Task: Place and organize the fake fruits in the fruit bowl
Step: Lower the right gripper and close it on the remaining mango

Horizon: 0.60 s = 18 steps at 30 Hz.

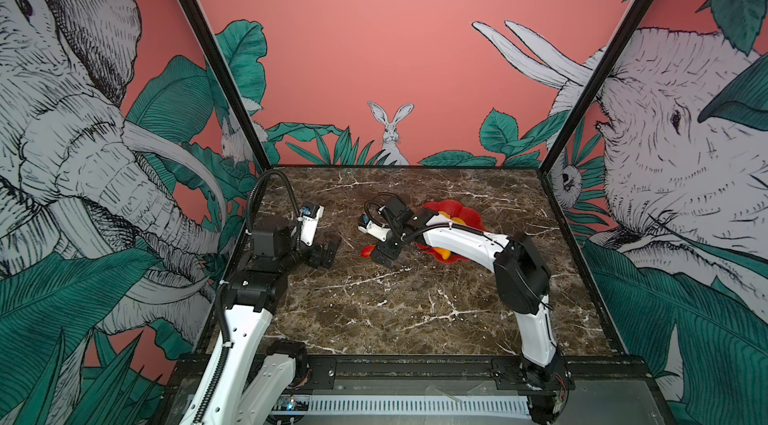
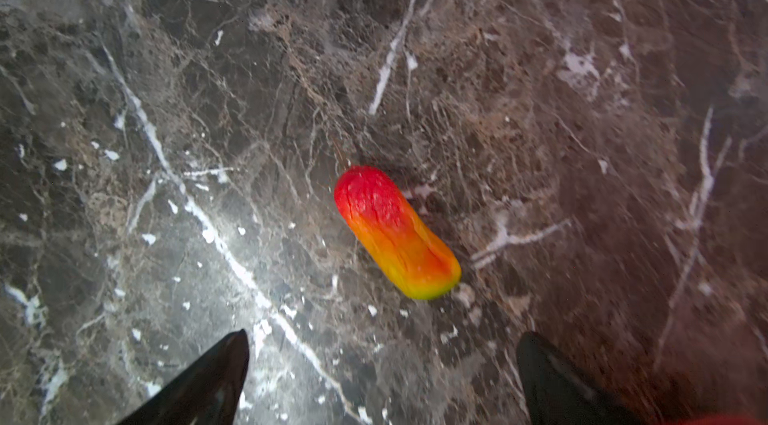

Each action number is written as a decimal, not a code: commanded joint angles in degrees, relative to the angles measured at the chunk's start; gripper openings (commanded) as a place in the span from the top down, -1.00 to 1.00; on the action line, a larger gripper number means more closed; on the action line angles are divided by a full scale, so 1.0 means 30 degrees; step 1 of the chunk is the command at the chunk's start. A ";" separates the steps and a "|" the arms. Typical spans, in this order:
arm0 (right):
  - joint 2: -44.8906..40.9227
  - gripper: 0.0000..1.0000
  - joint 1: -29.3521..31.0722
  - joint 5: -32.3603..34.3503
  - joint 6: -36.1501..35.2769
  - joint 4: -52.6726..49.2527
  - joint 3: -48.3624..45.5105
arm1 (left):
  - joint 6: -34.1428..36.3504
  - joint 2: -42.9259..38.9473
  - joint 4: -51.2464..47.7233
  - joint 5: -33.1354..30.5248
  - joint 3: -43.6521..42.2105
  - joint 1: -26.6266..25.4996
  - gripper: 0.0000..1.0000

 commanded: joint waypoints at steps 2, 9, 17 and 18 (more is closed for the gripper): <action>0.1065 -0.99 0.0006 -0.0833 -0.0490 0.0988 0.1179 | 0.0106 -0.0262 -0.0267 -0.0023 0.0002 0.0022 -0.99; 0.2621 -0.94 0.0062 -0.1387 -0.0639 0.1638 0.2099 | 0.0078 -0.0291 -0.0262 0.0023 0.0009 0.0040 -0.99; 0.3428 -0.70 0.0109 -0.1669 -0.0321 0.1999 0.2146 | 0.0106 -0.0291 -0.0287 0.0023 0.0015 0.0029 -0.99; 0.3552 -0.68 0.0096 -0.1669 -0.0290 0.1977 0.2198 | 0.0086 -0.0291 -0.0282 0.0051 0.0009 0.0027 -0.99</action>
